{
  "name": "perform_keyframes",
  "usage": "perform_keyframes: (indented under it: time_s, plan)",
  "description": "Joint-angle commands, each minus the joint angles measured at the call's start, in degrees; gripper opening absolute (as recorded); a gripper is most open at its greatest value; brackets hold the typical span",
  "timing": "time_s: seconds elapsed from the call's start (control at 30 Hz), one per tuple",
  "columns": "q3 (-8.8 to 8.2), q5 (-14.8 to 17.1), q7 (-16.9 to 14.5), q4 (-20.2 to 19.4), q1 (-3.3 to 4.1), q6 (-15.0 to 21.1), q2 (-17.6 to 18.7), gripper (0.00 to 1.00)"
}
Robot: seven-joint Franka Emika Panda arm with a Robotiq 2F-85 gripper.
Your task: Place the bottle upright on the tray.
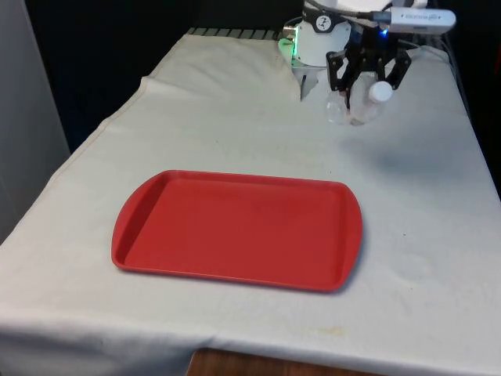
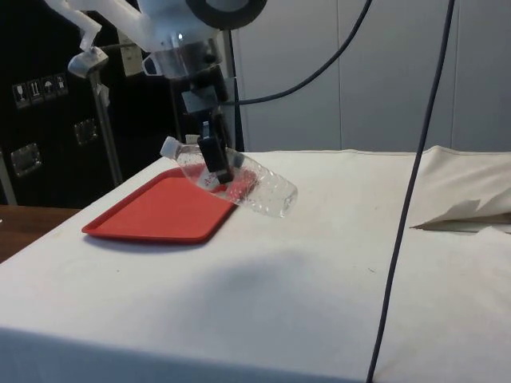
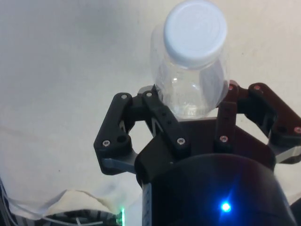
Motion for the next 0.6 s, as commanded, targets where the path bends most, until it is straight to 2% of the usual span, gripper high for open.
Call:
perform_keyframes:
  time_s: [0.0,0.03,0.07,0.3,0.33,0.37,0.57]
  plan:
    - [0.00,0.2,0.0,-0.8,-0.11,1.6,-0.6,0.35]
    - [0.00,0.0,0.0,-0.2,0.00,0.5,-0.1,0.35]
    - [0.00,0.2,0.0,-1.0,-0.11,2.1,-0.7,0.35]
    - [-0.23,0.2,0.0,-2.3,-0.11,5.8,-1.3,0.35]
    - [-0.29,0.0,0.0,-1.9,0.00,4.9,-0.9,0.35]
    - [-0.23,0.2,0.0,-2.5,-0.11,6.4,-1.4,0.35]
    - [-0.46,0.2,0.1,-3.7,-0.11,9.6,-1.9,0.35]
